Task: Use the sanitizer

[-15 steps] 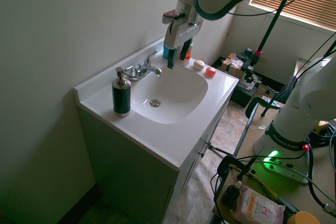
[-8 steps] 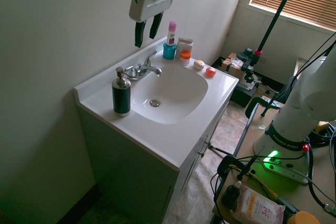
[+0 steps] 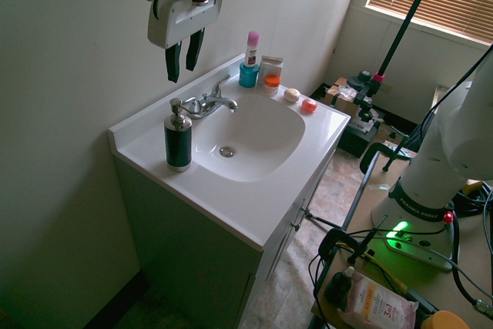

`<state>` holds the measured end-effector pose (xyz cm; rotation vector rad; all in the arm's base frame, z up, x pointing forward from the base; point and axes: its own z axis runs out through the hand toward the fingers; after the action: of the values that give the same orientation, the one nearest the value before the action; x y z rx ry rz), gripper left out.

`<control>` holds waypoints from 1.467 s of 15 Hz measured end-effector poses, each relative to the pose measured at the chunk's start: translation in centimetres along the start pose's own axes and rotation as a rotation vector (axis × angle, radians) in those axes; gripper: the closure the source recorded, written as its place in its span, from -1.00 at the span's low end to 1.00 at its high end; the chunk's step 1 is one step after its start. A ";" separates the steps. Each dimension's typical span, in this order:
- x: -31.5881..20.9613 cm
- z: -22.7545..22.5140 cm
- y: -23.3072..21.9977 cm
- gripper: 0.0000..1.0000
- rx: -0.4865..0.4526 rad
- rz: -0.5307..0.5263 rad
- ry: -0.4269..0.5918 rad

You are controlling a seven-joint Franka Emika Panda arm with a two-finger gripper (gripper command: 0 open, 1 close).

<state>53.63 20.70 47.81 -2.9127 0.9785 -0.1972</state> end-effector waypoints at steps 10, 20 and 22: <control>-0.9 2.0 -1.4 1.00 -0.026 0.016 -0.009; -0.9 4.4 -0.8 1.00 -0.053 0.024 -0.028; -0.9 4.7 -0.7 1.00 -0.054 0.026 -0.029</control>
<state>54.02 21.88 43.18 -2.9408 1.0335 -0.1291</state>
